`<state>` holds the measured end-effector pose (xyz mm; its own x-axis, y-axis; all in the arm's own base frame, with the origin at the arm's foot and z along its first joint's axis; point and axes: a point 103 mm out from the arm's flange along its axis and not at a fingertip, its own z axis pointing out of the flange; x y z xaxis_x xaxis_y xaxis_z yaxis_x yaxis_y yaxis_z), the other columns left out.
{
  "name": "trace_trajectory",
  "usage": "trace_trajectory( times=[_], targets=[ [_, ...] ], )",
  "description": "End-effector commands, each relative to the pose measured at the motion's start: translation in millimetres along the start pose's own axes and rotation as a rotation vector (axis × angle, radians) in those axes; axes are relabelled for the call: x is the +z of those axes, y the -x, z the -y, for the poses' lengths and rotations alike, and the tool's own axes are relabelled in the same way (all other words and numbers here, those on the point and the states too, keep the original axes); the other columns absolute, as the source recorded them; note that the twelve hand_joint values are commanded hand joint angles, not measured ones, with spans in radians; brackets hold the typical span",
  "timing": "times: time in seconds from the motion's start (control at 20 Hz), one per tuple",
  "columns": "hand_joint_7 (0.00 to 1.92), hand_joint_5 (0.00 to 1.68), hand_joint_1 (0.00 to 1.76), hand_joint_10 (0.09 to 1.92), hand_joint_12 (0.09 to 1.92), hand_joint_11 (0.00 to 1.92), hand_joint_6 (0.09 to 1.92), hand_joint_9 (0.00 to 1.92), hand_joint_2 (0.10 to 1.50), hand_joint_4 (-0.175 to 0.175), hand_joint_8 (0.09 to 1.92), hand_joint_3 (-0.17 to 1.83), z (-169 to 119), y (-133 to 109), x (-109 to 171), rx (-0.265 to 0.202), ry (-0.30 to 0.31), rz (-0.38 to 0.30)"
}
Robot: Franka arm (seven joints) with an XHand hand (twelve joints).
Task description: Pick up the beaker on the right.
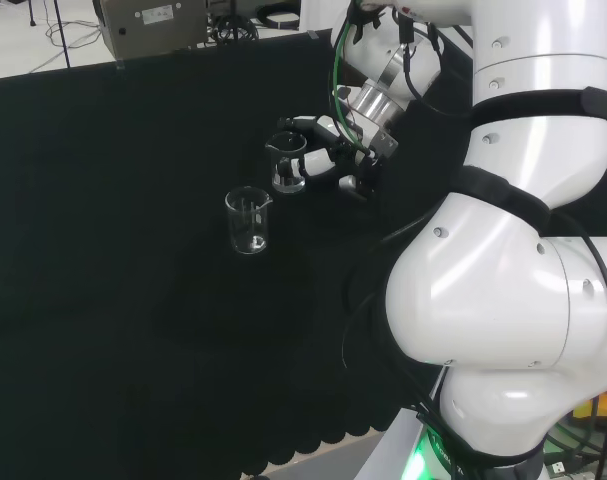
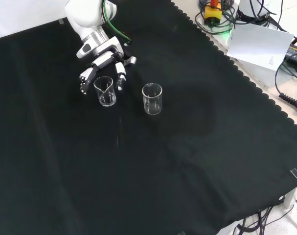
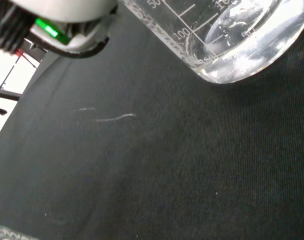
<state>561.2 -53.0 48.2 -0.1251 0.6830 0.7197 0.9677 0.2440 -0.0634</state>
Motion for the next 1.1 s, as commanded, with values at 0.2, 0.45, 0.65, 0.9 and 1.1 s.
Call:
trace_trajectory(
  times=[0.2,0.45,0.65,0.9,1.1],
  targets=[
    [0.32,0.56,0.97,0.58,1.36,0.12,0.24,0.49,0.47,-0.039,0.67,0.58,-4,-5,4,-0.015,0.04,-0.045],
    [0.34,0.42,0.99,0.56,1.36,0.15,0.63,0.52,0.46,-0.04,0.68,0.6,-6,-6,8,-0.021,0.044,-0.082],
    [0.34,0.39,1.01,0.56,1.36,0.16,0.69,0.54,0.45,-0.042,0.69,0.61,-6,-5,12,-0.016,0.042,-0.103],
    [0.34,0.38,1.02,0.57,1.35,0.18,0.7,0.54,0.45,-0.046,0.69,0.62,-7,-2,17,0.003,0.043,-0.132],
    [0.35,0.38,1.03,0.57,1.34,0.23,0.71,0.58,0.46,-0.049,0.69,0.63,-9,-3,17,-0.008,0.034,-0.14]
  ],
)
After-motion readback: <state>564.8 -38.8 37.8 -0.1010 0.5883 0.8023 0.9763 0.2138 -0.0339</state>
